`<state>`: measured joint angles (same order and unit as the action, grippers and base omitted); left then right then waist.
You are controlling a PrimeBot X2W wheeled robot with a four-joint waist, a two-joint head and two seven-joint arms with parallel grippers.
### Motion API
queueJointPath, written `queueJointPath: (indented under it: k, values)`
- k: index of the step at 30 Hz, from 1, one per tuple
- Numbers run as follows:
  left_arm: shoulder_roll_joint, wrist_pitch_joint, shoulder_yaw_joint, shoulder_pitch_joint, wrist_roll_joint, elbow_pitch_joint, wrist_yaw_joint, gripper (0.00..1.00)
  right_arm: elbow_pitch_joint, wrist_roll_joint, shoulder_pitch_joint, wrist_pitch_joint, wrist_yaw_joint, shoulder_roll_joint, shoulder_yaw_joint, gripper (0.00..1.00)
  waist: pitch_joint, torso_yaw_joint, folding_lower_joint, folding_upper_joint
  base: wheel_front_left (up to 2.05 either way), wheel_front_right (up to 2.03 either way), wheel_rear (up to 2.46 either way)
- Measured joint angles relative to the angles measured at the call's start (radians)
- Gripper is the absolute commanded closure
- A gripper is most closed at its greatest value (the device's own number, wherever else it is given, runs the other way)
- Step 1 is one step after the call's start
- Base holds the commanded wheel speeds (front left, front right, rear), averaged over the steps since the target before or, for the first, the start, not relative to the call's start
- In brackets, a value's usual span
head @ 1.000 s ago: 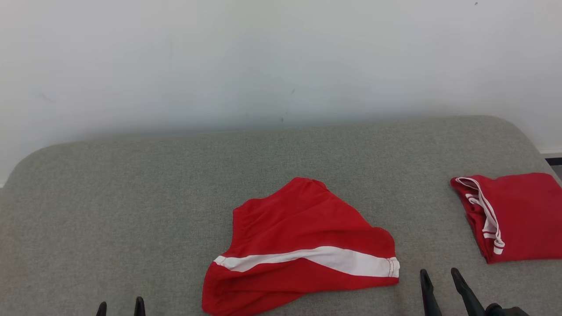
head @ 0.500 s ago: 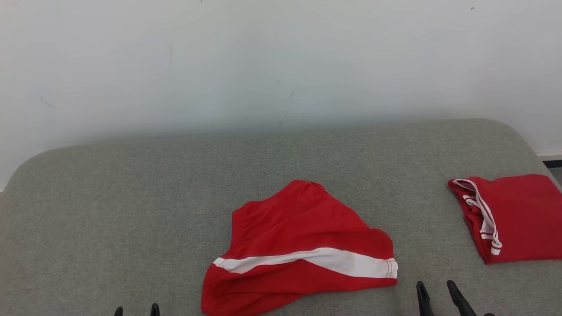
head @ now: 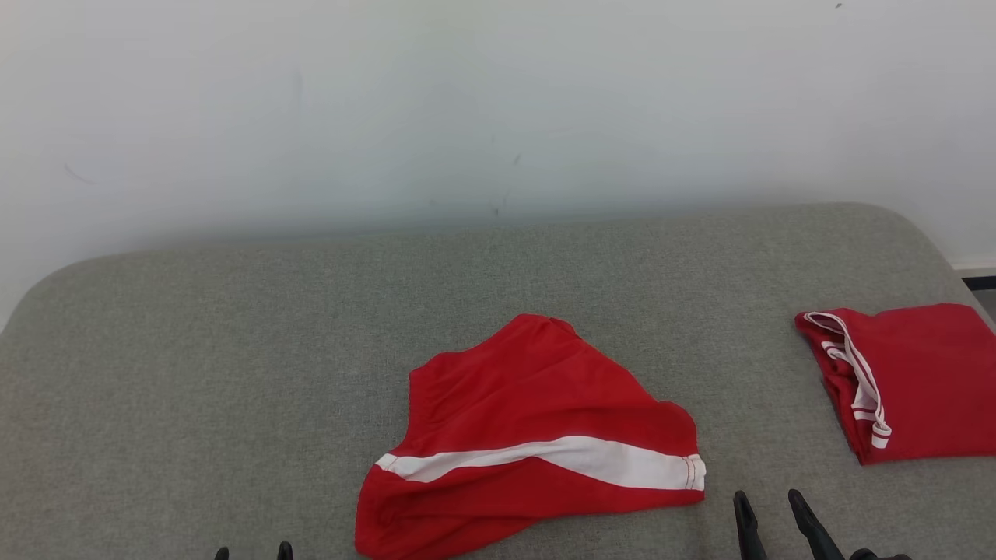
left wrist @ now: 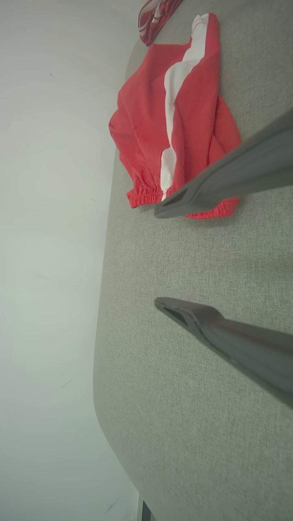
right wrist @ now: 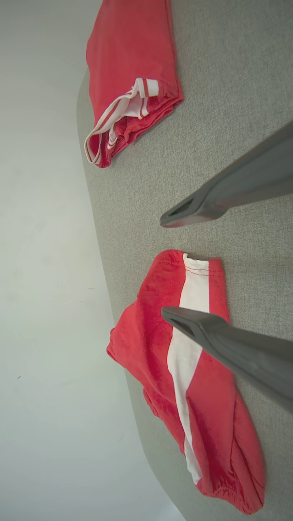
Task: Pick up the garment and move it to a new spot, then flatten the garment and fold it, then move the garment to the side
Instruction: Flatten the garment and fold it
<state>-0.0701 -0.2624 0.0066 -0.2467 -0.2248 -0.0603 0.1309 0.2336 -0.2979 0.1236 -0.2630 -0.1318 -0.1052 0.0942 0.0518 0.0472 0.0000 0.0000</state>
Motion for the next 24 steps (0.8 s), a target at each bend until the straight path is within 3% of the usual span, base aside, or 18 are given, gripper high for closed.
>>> queueJointPath:
  k: [6,11,18,24]
  values:
    - [-0.011,0.0,-0.023,0.008,0.0,-0.022,0.0,0.0,-0.002,-0.02,-0.007,0.021,0.0,0.01,-0.017,0.0,-0.007,-0.004,0.0,0.0,0.0,0.0,0.0]
    - [-0.059,0.012,-0.094,0.129,-0.052,-0.13,0.0,0.0,-0.002,-0.038,-0.075,0.217,0.0,0.013,-0.033,0.0,-0.026,-0.006,0.0001,0.0,0.0,0.0,0.0]
    - [-0.09,0.31,-0.177,0.379,-0.151,-0.245,0.0,0.0,0.036,-0.018,-0.169,0.492,0.0,0.029,-0.113,0.0,-0.065,-0.012,0.0002,0.0,0.0,0.0,0.0]
    - [-0.073,0.556,-0.207,0.523,-0.204,-0.327,-0.008,0.0,0.04,0.014,-0.232,0.608,0.0,0.047,-0.144,0.0,-0.107,-0.017,0.0003,0.0001,0.0,0.0,0.0]
